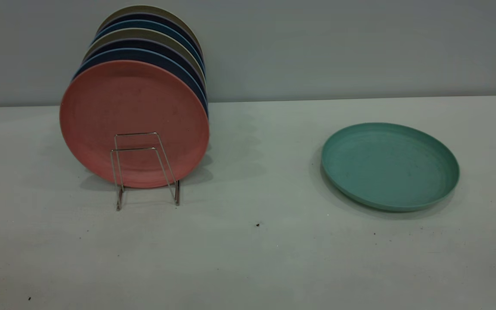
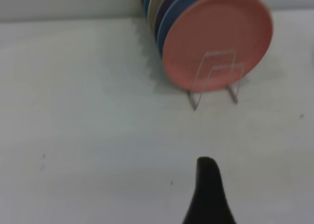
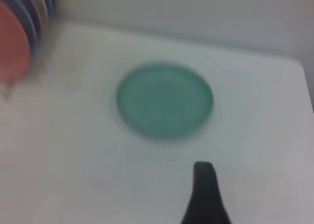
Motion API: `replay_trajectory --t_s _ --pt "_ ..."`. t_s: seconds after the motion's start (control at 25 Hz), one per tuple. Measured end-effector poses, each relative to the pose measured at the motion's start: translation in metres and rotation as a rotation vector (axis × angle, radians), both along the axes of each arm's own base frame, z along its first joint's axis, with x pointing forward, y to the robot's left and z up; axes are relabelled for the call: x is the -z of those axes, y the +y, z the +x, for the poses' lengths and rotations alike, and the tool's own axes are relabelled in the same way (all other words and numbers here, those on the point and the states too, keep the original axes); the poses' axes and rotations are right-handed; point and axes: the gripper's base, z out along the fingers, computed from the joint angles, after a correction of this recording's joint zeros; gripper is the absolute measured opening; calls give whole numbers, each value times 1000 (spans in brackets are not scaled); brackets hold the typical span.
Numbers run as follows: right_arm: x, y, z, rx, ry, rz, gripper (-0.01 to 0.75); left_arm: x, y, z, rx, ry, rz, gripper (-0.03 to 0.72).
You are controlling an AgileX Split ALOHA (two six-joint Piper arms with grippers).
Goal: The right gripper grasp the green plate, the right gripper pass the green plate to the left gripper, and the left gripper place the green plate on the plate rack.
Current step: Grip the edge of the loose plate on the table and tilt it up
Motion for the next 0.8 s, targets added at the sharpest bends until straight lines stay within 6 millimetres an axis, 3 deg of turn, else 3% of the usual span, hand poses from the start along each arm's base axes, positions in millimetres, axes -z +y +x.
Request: replay_trajectory --t_s 0.12,0.32,0.8 --pt "-5 2 3 -10 -38 34 574 -1 -1 6 2 28 -4 582" --pt "-6 6 25 -21 71 94 574 -3 -4 30 12 114 -28 582" --pt "15 22 129 -106 398 209 574 2 -14 95 12 277 -144 582"
